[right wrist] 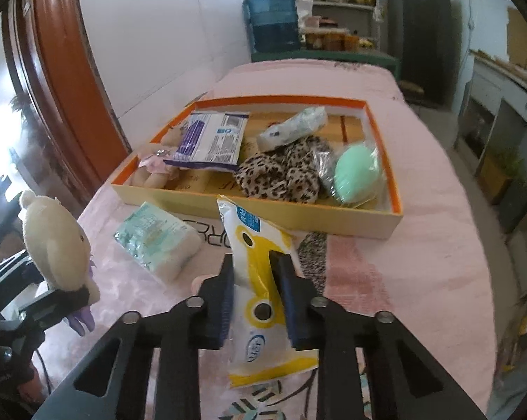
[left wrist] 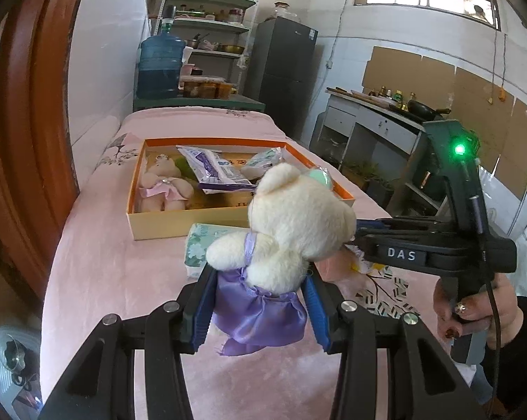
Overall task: Organize soft objects
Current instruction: 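Lift the teddy bear with the left gripper while the right gripper grasps the yellow wipes pack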
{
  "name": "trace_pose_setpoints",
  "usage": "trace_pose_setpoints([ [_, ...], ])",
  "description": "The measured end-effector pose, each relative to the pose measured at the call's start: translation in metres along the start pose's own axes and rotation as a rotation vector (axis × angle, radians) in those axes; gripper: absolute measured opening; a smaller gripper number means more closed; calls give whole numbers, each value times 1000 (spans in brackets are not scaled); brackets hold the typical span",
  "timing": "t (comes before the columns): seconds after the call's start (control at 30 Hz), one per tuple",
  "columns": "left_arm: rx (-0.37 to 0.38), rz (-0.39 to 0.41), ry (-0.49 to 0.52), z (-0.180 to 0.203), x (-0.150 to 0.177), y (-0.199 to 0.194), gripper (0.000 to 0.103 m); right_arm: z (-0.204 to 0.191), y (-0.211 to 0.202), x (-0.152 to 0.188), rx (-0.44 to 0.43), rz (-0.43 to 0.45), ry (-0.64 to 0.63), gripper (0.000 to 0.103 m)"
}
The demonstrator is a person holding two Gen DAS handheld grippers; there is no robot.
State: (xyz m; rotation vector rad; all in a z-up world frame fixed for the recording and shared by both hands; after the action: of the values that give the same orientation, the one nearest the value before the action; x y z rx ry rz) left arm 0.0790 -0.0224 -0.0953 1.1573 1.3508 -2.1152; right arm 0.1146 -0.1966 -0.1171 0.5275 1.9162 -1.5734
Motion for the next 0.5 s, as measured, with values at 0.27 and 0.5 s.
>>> trace_pose_setpoints([
  [0.27,-13,10,-10,1,0,-2,47,9,-13,-1,-15,31,39,19],
  [0.5,-30,34,-38,0,-4,-8,47,8,-29,-4,-26,71,38,15],
])
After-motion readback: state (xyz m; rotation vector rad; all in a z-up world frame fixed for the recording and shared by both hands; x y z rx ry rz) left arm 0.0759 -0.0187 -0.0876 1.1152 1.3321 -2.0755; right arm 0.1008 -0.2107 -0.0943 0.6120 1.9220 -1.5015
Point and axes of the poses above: each gripper's, at about its wrist camera, not at the fingertips, and y roughly the way its jaws point, z to its right, x to its underside, the point moved 5 cm from there along y, roughly the way its jaws point, and after that the axes turned 1 degree about x, right-handed, at the moved point
